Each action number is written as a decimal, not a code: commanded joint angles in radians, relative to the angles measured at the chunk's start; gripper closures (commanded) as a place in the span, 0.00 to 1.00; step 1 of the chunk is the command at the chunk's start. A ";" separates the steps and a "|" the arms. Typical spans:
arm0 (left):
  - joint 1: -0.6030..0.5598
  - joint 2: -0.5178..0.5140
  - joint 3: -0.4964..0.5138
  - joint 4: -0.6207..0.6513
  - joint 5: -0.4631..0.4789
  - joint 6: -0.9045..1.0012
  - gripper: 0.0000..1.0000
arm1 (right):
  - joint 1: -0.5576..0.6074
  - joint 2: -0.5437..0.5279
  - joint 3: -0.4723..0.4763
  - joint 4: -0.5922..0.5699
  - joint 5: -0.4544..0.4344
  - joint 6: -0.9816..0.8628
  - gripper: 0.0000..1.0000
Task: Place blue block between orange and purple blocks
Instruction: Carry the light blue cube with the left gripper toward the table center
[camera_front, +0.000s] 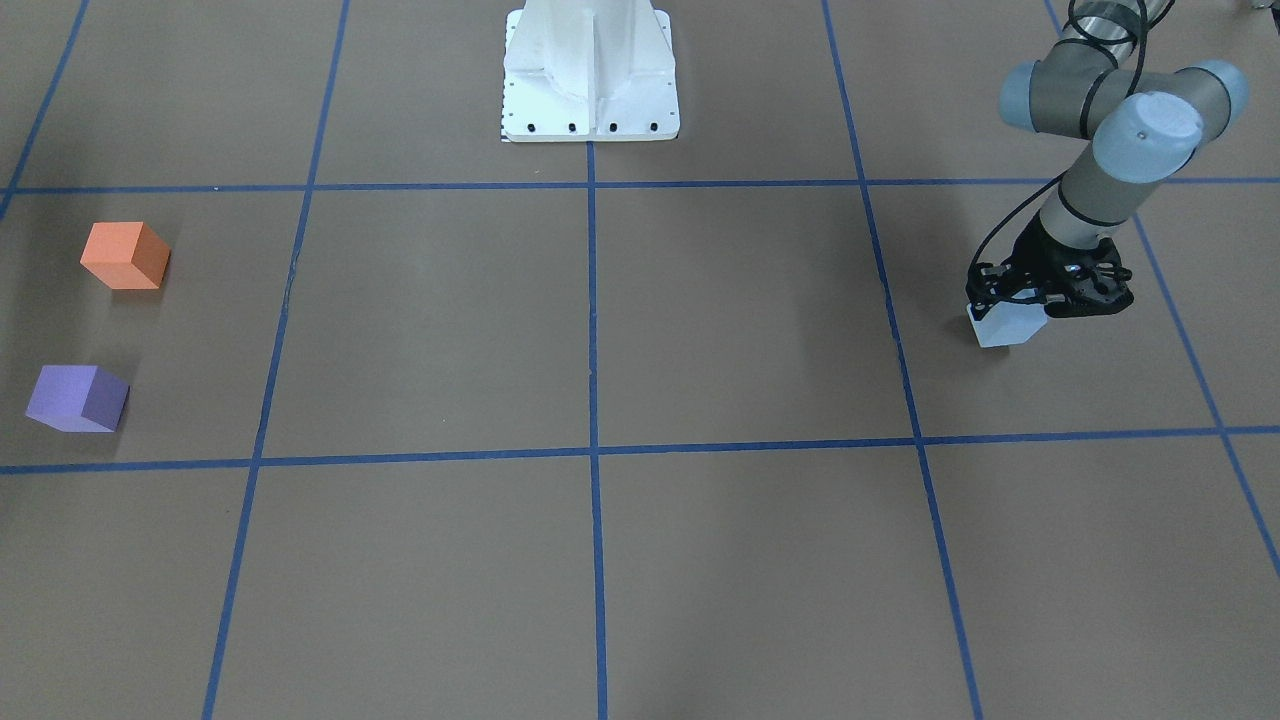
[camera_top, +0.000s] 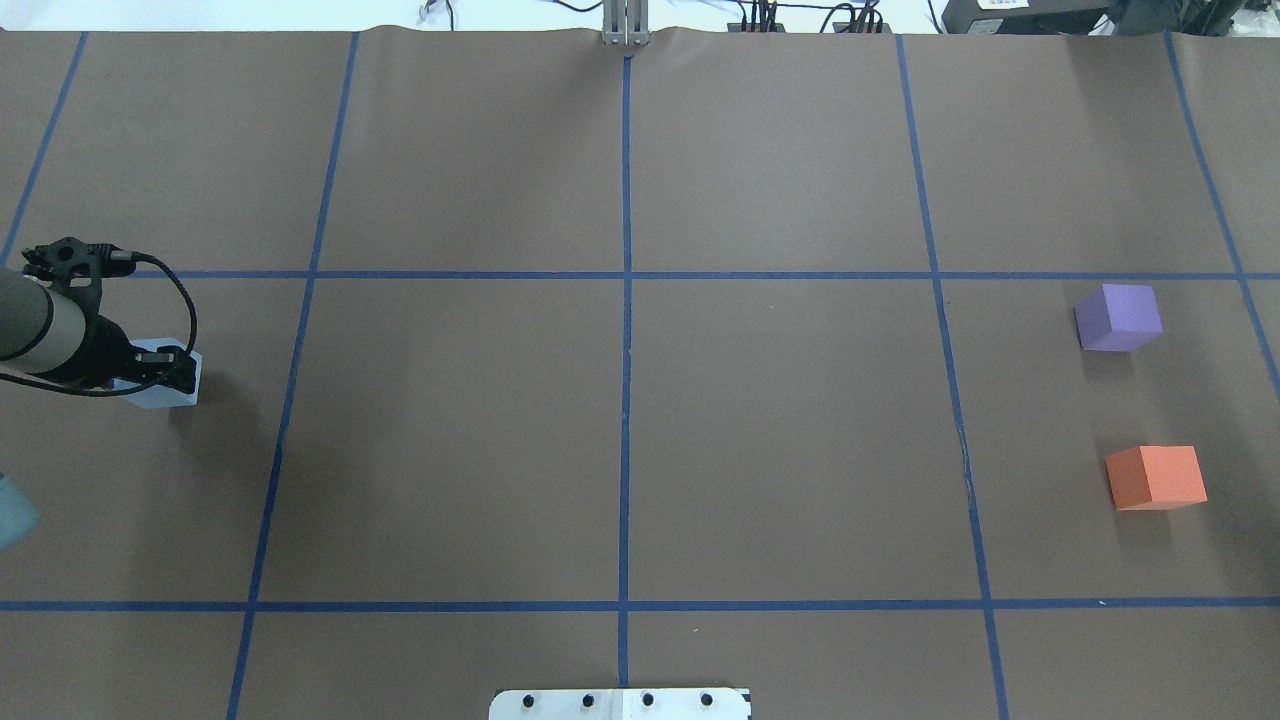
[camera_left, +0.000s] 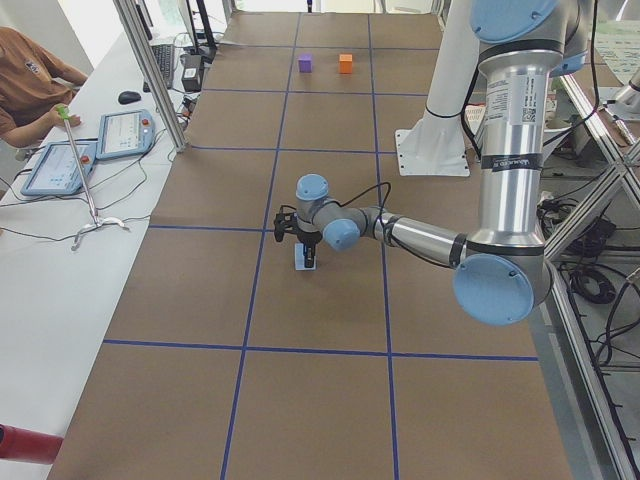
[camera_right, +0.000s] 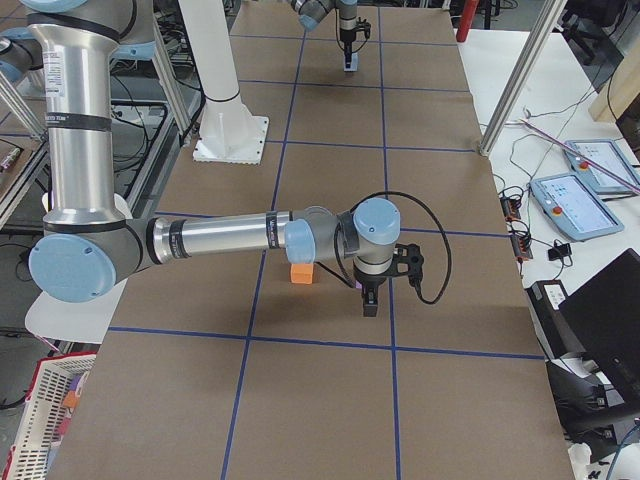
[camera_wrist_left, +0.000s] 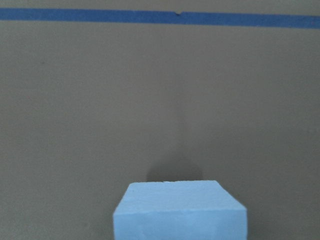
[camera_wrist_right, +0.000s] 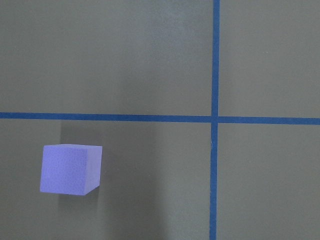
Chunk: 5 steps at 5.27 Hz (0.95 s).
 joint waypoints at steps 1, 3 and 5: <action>-0.018 -0.239 -0.150 0.418 0.000 -0.004 1.00 | -0.002 -0.001 0.014 0.002 -0.002 0.000 0.00; 0.003 -0.570 -0.025 0.573 -0.015 -0.076 1.00 | -0.003 -0.002 0.011 0.003 0.000 0.006 0.00; 0.124 -0.849 0.235 0.535 -0.003 -0.144 1.00 | -0.006 0.001 0.012 0.003 0.000 0.009 0.00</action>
